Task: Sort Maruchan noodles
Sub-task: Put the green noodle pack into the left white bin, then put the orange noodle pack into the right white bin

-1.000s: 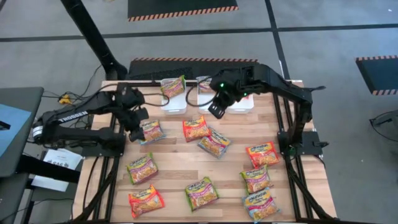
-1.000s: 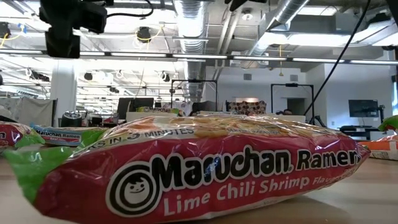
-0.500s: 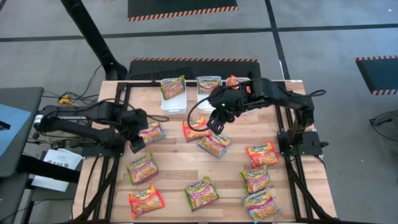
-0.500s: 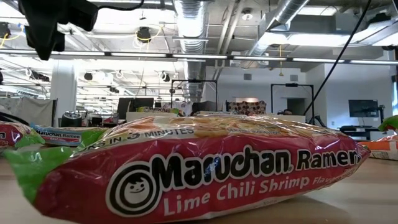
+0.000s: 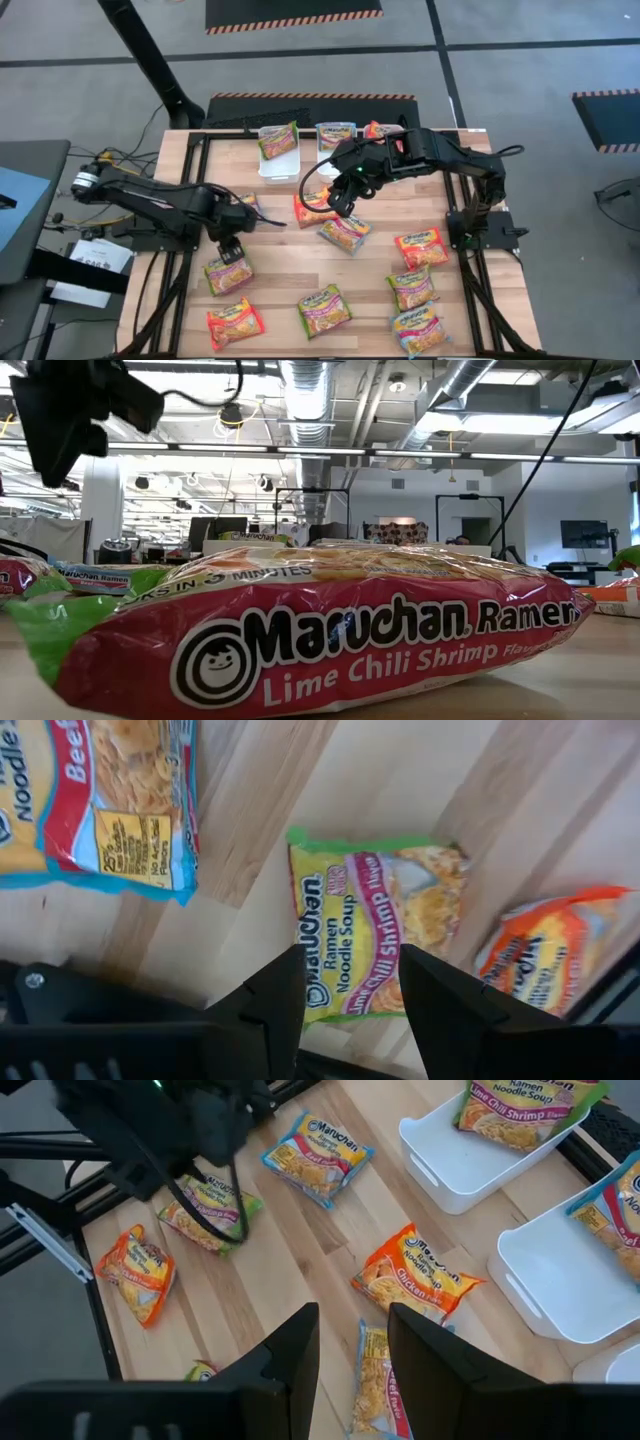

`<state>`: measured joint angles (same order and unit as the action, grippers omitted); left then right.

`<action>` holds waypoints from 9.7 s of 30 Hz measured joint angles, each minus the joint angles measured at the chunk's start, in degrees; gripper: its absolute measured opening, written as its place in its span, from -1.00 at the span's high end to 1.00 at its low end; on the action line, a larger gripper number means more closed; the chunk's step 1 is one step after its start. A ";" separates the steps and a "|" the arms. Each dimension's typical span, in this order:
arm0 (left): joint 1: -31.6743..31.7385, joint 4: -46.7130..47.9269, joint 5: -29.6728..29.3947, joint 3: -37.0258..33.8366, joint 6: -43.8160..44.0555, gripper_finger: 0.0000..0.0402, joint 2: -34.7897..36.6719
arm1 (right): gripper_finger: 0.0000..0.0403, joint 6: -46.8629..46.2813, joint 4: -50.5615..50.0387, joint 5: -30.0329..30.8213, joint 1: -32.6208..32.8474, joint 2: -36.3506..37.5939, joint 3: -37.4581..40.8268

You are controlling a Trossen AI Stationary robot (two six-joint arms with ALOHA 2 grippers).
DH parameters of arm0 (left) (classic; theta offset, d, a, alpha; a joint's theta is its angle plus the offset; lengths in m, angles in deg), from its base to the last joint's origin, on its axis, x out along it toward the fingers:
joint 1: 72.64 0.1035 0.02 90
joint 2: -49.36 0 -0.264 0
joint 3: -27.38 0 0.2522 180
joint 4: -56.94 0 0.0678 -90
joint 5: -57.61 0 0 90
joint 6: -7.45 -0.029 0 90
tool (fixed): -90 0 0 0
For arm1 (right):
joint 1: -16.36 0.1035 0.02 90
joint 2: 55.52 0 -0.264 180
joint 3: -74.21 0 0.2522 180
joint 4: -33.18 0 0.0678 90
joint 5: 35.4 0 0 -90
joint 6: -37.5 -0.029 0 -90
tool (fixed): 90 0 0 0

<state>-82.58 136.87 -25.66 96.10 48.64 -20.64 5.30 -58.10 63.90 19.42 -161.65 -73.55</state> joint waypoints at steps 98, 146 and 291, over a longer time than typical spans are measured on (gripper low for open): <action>-1.76 -27.67 -19.29 -10.58 -4.98 1.00 16.57 | 0.28 0.36 2.97 7.45 1.39 -0.04 0.31; 45.03 -51.72 -26.12 -1.41 -80.96 1.00 -7.84 | 0.28 23.71 6.39 7.25 -21.65 -0.04 0.28; 30.73 -17.22 -0.58 11.10 -36.87 0.48 17.60 | -0.21 -63.82 5.13 -13.44 16.25 19.57 73.91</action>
<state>-51.85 119.65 -26.25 107.21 11.77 -3.04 -58.52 -52.97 50.46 35.67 -142.08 0.36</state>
